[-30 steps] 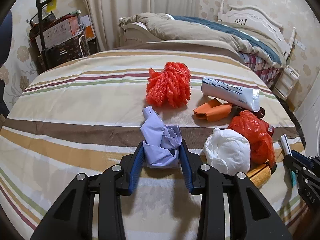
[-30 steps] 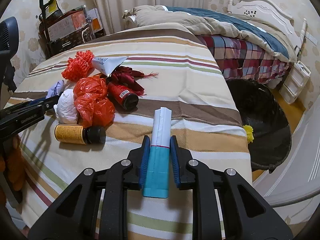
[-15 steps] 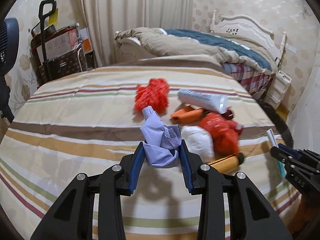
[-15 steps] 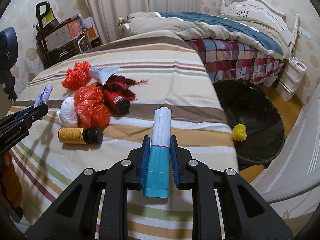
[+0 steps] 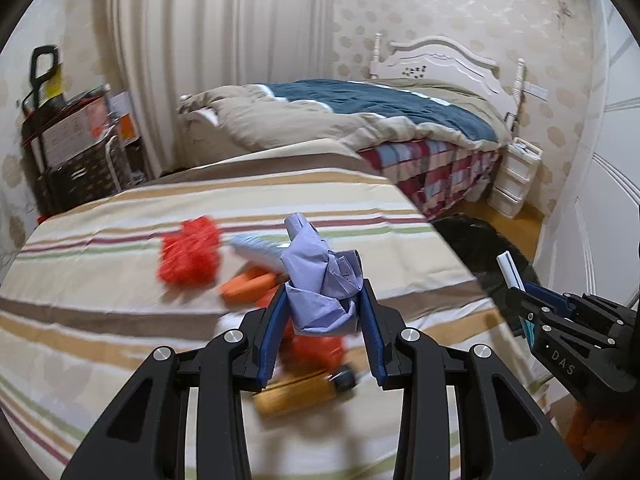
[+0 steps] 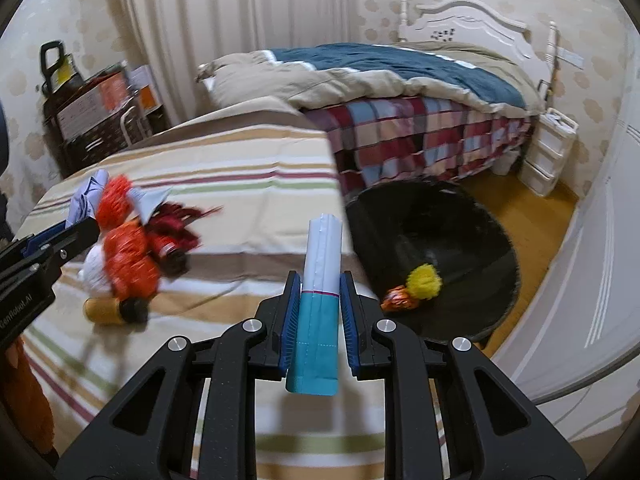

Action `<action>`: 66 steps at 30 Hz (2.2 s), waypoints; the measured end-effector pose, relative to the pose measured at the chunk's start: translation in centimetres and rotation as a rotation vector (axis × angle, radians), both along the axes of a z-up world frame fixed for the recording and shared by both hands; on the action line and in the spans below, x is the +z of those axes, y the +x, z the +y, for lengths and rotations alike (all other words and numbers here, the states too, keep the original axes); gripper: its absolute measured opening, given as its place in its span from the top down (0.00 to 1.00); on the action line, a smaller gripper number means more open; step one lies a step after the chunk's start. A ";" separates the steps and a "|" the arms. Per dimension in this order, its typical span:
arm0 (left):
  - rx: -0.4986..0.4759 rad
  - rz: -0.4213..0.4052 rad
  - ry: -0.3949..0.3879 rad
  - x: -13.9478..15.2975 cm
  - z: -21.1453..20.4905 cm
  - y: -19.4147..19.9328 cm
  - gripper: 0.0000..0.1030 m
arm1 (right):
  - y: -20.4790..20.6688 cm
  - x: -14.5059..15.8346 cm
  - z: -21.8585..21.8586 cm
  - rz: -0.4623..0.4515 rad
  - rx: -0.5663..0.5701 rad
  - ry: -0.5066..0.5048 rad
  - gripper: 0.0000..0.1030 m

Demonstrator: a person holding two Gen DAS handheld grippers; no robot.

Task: Collect trash
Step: 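Carry the tube and cloth over the bin and open both grippers, then return both grippers to the remaining trash on the bedspread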

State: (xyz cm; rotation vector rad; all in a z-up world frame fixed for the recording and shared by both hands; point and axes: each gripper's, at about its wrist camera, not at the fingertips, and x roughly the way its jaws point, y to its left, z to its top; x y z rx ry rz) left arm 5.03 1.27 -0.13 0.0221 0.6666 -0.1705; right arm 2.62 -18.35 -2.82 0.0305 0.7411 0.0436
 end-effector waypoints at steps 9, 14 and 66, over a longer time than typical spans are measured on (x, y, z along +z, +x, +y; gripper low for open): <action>-0.084 0.013 0.030 -1.1 -6.2 2.9 0.64 | 1.9 0.5 -4.8 -0.020 -0.099 0.002 0.81; -0.118 0.029 0.049 -1.9 -8.9 4.5 0.64 | 2.9 0.2 -7.0 -0.021 -0.135 0.009 0.81; -0.124 0.047 0.123 -2.4 -15.0 9.2 0.20 | 6.7 -1.9 -13.6 -0.009 -0.277 0.016 0.38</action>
